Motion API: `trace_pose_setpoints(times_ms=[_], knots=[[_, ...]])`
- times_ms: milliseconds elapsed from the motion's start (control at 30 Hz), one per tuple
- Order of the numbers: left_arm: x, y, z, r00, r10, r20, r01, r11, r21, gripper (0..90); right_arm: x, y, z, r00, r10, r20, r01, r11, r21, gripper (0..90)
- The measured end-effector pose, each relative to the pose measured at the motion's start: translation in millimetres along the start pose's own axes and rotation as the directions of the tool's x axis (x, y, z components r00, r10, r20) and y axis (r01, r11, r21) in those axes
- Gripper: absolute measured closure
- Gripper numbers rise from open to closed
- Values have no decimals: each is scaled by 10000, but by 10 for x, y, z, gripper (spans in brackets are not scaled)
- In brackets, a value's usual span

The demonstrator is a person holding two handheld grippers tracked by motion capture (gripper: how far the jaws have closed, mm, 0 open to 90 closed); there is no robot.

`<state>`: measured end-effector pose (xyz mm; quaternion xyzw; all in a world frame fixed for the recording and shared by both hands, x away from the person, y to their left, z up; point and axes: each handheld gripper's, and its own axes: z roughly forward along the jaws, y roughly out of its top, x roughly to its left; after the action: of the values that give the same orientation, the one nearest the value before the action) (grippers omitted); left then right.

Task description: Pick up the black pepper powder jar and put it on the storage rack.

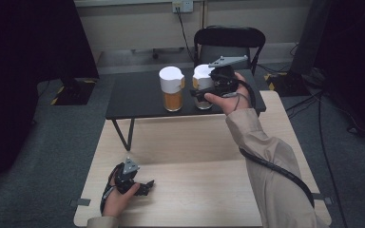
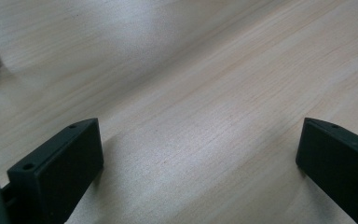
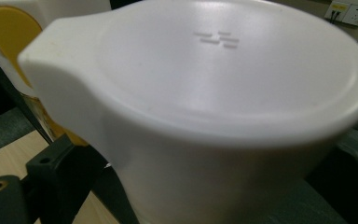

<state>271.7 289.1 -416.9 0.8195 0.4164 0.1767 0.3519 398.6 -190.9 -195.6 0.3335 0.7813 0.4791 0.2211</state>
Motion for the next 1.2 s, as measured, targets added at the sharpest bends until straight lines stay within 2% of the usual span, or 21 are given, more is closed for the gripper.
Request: trace_pose_setpoints(times_ms=[233,367,700,1200], knots=[[0,0,0,10000,0,-1,0,10000,1,0,0,-39,-41,10000,10,-56,-10,9999,-126,5],[-1,0,0,10000,-4,-2,4,10000,0,0,6,-53,-59,9998,138,-156,-140,9998,-125,4],[0,0,0,10000,0,0,0,10000,1,0,10,-111,-94,9996,86,-278,-89,9999,-104,5],[0,0,0,10000,2,-2,-2,10000,2,0,-26,-283,-159,9987,195,-466,-199,9998,-94,4]])
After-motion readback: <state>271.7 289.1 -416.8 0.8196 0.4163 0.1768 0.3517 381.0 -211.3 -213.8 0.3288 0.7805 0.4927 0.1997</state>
